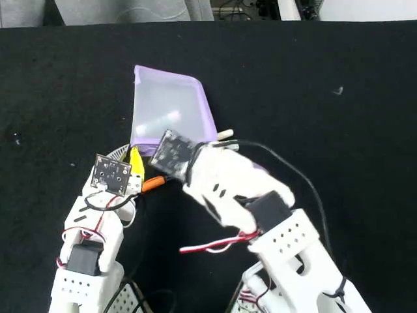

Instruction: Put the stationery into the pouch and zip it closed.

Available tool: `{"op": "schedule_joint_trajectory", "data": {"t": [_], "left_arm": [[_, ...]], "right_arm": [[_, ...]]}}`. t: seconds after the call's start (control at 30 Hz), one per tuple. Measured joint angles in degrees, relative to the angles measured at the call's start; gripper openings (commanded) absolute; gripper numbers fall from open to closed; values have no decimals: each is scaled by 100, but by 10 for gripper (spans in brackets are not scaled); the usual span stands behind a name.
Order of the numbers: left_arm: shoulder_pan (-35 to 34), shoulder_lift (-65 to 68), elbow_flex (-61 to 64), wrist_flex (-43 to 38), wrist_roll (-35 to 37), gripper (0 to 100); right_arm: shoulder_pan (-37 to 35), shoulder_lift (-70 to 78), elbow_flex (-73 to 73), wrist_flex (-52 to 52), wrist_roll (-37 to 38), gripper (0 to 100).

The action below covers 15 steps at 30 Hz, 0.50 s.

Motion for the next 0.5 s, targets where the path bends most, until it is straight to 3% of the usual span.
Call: {"op": "schedule_joint_trajectory", "data": {"t": [0.33, 0.5], "left_arm": [[-431, 18, 35, 0, 0, 28], [-440, 18, 35, 0, 0, 28]], "right_arm": [[1231, 0, 0, 413, 475, 11], [2259, 0, -105, 853, 730, 11]]}}
